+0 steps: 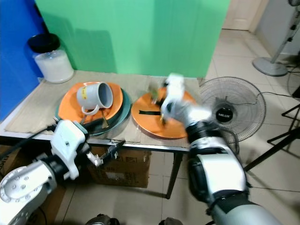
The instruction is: Setting the table
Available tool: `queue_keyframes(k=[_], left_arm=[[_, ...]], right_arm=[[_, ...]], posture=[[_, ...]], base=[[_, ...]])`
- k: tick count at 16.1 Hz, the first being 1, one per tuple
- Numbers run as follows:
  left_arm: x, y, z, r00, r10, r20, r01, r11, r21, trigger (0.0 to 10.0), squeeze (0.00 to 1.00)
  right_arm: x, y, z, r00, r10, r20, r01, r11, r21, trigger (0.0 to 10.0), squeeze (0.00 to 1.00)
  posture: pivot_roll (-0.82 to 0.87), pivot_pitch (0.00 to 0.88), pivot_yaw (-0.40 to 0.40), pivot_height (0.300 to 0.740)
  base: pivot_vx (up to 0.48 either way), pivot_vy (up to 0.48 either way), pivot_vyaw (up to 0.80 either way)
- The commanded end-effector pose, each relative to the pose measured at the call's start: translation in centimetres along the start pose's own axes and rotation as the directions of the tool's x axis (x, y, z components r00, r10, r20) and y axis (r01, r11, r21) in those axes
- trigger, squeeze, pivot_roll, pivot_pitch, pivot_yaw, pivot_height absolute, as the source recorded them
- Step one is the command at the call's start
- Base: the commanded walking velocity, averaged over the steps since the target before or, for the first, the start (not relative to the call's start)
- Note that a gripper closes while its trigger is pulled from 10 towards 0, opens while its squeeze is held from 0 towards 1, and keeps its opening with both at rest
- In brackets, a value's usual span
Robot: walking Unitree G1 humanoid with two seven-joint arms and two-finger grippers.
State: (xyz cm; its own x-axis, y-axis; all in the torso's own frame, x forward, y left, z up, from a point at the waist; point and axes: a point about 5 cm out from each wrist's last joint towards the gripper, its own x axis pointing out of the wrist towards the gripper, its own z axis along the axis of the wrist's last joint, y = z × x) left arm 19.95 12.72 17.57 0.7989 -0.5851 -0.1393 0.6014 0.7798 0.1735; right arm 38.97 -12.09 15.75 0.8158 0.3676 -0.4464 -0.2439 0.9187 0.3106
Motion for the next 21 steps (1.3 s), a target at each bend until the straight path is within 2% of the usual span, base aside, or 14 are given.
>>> queue_keyframes(k=[1,3,4,5,6,7,8,10,12,15,21], left_arm=[[0.3,0.7,-0.1,0.997,0.078,-0.004,-0.078,0.997,-0.001,10.0,0.0],[0.7,0.9,-0.4,0.99,0.141,-0.012,-0.141,0.99,0.002,10.0,0.0],[0.9,1.1,-0.4,0.984,0.176,-0.008,-0.176,0.984,0.01,10.0,0.0],[1.2,1.1,-0.2,0.98,0.198,0.008,-0.198,0.98,0.003,10.0,0.0],[1.7,1.1,0.1,0.975,0.221,0.027,-0.221,0.975,0.014,10.0,0.0],[1.9,1.2,0.2,0.971,0.236,0.032,-0.236,0.972,0.016,10.0,0.0],[2.3,1.2,0.3,0.964,0.263,0.046,-0.264,0.964,0.016,10.0,0.0],[2.5,1.2,0.2,0.958,0.285,0.047,-0.286,0.958,0.024,10.0,0.0],[2.3,1.3,-0.1,0.938,0.343,0.047,-0.344,0.939,0.009,10.0,0.0],[1.9,1.2,-0.5,0.923,0.384,0.04,-0.385,0.923,0.025,10.0,0.0],[0.8,1.5,-0.8,0.896,0.443,0.034,-0.443,0.897,0.0,10.0,0.0]], right_arm=[[-2.2,-0.5,2.0,0.995,0.043,0.085,-0.044,0.999,0.008,0.0,0.0],[-5.1,-1.7,2.4,0.989,0.033,0.144,-0.032,0.999,-0.012,0.0,0.0],[-6.6,-2.1,2.2,0.983,0.022,0.184,-0.012,0.998,-0.056,0.0,0.0],[-8.3,-2.3,1.9,0.975,0.025,0.223,-0.011,0.998,-0.061,2.2,0.0],[-10.5,-2.1,1.8,0.945,0.039,0.326,-0.019,0.998,-0.067,10.0,0.0],[-11.1,-2.4,1.6,0.93,0.012,0.367,0.016,0.997,-0.074,10.0,0.0],[-12.6,-3.1,0.4,0.91,-0.091,0.404,0.152,0.981,-0.122,10.0,0.0],[-13.9,-3.8,-0.7,0.88,-0.197,0.432,0.233,0.972,-0.032,10.0,0.0],[-15.4,-4.1,-1.6,0.838,-0.276,0.47,0.366,0.924,-0.112,10.0,0.0],[-16.4,-4.2,-2.8,0.808,-0.344,0.478,0.422,0.905,-0.062,10.0,0.0],[-16.1,-3.8,-3.8,0.815,-0.363,0.451,0.443,0.893,-0.081,10.0,0.0]], posture=[[-0.02,0.028,0.044,0.74],[-0.02,0.024,0.056,0.74],[-0.03,0.024,0.059,0.74],[-0.03,0.026,0.063,0.74],[-0.04,0.031,0.072,0.74],[-0.04,0.031,0.072,0.74],[-0.06,0.039,0.084,0.74],[-0.07,0.044,0.092,0.74],[-0.08,0.059,0.098,0.74],[-0.07,0.071,0.084,0.74],[-0.07,0.079,0.067,0.74]], base=[[0.0,0.0,0.0],[0.0,0.0,0.0],[0.0,0.0,0.0],[0.0,0.0,0.0],[0.0,0.0,0.0],[0.0,0.0,0.0],[0.0,0.0,-0.44],[0.0,0.0,-0.77],[0.0,0.0,-0.77],[0.0,0.0,-0.77],[0.0,0.0,-0.78]])
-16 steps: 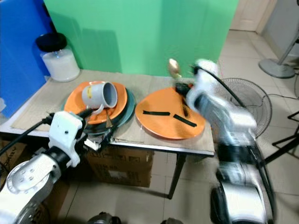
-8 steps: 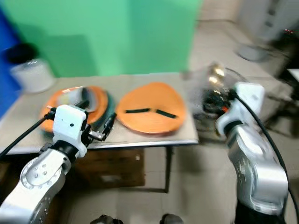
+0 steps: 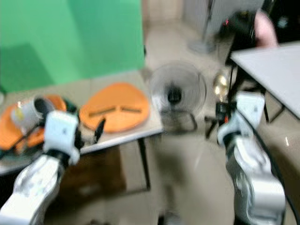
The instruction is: Setting the table
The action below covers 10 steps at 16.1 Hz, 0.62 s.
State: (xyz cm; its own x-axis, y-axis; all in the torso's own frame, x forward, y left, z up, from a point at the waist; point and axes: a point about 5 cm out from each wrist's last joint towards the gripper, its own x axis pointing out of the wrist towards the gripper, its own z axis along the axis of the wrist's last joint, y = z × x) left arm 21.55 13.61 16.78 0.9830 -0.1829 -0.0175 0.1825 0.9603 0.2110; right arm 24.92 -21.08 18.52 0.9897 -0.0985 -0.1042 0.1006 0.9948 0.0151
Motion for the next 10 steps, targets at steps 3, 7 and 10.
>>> queue_keyframes(k=[3,7,10], left_arm=[[0.0,0.4,0.0,1.0,0.011,0.002,-0.011,1.0,0.0,10.0,0.0],[0.1,1.1,0.0,1.0,0.025,0.003,-0.025,1.0,-0.003,10.0,0.0],[0.2,1.7,0.0,0.999,0.036,0.002,-0.036,0.999,0.002,10.0,0.0]], right_arm=[[0.0,0.7,-0.2,1.0,-0.023,-0.001,0.023,1.0,-0.004,10.0,0.0],[0.1,1.0,-0.4,1.0,-0.025,-0.01,0.024,1.0,-0.004,10.0,0.0],[0.5,1.6,-0.3,1.0,-0.016,-0.015,0.016,1.0,-0.006,10.0,0.0]], posture=[[-0.07,0.077,0.069,0.74],[-0.07,0.075,0.07,0.74],[-0.08,0.077,0.078,0.74]], base=[[0.092,0.0,-0.78],[0.313,0.0,-0.78],[0.373,0.0,-0.77]])
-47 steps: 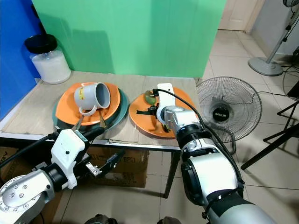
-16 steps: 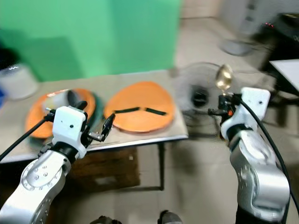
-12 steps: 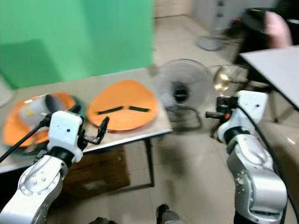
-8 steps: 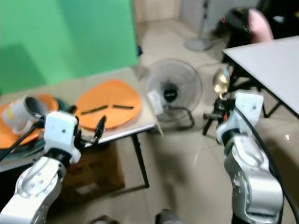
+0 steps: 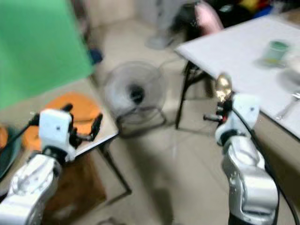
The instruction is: Setting the table
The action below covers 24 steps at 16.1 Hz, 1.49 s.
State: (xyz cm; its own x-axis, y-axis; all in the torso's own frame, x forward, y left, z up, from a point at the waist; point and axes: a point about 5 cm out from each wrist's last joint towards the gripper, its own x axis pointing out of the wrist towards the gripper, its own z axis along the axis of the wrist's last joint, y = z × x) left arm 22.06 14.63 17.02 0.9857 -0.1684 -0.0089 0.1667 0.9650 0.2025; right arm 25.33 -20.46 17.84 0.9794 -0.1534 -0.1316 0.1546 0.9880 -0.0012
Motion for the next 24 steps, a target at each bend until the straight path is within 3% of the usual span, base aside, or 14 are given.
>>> queue_keyframes(k=[1,9,14,20,24], left_arm=[[0.0,0.9,0.0,1.0,0.025,-0.004,-0.025,1.0,0.015,10.0,0.0],[0.1,1.5,0.1,0.999,0.038,0.003,-0.038,0.999,0.019,10.0,0.0],[-0.1,2.1,-0.1,0.996,0.094,0.008,-0.093,0.995,-0.037,10.0,0.0],[0.2,2.5,0.4,0.993,0.111,0.039,-0.11,0.993,-0.042,10.0,0.0],[0.6,1.9,0.3,0.992,0.115,0.049,-0.112,0.991,-0.068,10.0,0.0]], right_arm=[[0.1,1.3,0.4,0.999,0.043,0.015,-0.043,0.999,0.004,10.0,0.0],[0.5,2.4,0.5,0.997,0.073,0.02,-0.074,0.997,0.016,10.0,0.0],[0.3,3.1,1.6,0.988,0.117,0.106,-0.121,0.992,0.035,10.0,0.0],[0.1,2.7,1.6,0.988,0.11,0.105,-0.116,0.992,0.049,10.0,0.0],[-0.3,1.8,1.8,0.991,0.096,0.095,-0.101,0.993,0.053,10.0,0.0]], posture=[[-0.08,0.077,0.078,0.74],[-0.07,0.07,0.076,0.74],[-0.07,0.067,0.061,0.74],[-0.09,0.056,0.067,0.74],[-0.14,0.055,0.04,0.74]], base=[[0.401,0.0,-0.77],[0.411,0.0,-0.76],[0.411,0.0,-0.08],[0.409,0.0,0.0],[0.41,0.0,-0.77]])
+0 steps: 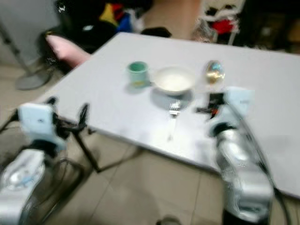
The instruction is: Setting the table
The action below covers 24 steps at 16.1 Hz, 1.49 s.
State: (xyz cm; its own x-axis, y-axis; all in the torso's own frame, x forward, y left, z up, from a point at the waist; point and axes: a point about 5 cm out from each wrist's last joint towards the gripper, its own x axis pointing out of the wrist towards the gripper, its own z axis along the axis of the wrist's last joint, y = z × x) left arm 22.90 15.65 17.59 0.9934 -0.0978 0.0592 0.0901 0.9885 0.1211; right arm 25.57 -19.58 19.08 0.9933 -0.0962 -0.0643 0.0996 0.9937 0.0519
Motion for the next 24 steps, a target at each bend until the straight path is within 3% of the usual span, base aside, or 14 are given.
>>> queue_keyframes(k=[1,6,9,13,24], left_arm=[[0.0,0.5,-0.1,0.999,0.04,0.001,-0.04,0.999,0.008,10.0,0.0],[0.1,0.6,0.2,1.0,0.012,0.004,-0.012,0.996,0.093,10.0,0.0],[0.4,1.0,0.4,1.0,-0.008,0.004,0.007,0.995,0.099,10.0,0.0],[1.4,1.1,0.4,0.999,-0.037,-0.003,0.037,0.993,0.11,10.0,0.0],[1.8,1.1,0.3,0.998,-0.061,-0.016,0.062,0.992,0.11,10.0,0.0]], right_arm=[[-0.7,0.6,0.8,0.999,0.041,0.024,-0.041,0.999,-0.006,10.0,0.0],[-1.3,0.7,0.1,0.997,0.068,-0.027,-0.068,0.998,0.013,10.0,0.0],[-1.3,1.0,-0.2,0.996,0.075,-0.049,-0.074,0.997,0.032,10.0,0.0],[-1.9,0.8,-0.4,0.998,0.032,-0.052,-0.029,0.997,0.066,10.0,0.0],[-1.9,1.2,0.3,0.998,0.051,-0.028,-0.049,0.997,0.061,10.0,0.0]], posture=[[-0.15,0.056,0.022,0.74],[-0.14,0.068,0.025,0.74],[-0.13,0.071,0.066,0.74],[-0.14,0.07,0.104,0.74],[-0.13,0.068,0.12,0.74]], base=[[0.409,0.0,-0.76],[0.161,0.0,-0.12],[0.0,0.0,0.0],[0.0,0.447,-0.45],[0.0,0.48,-0.75]])
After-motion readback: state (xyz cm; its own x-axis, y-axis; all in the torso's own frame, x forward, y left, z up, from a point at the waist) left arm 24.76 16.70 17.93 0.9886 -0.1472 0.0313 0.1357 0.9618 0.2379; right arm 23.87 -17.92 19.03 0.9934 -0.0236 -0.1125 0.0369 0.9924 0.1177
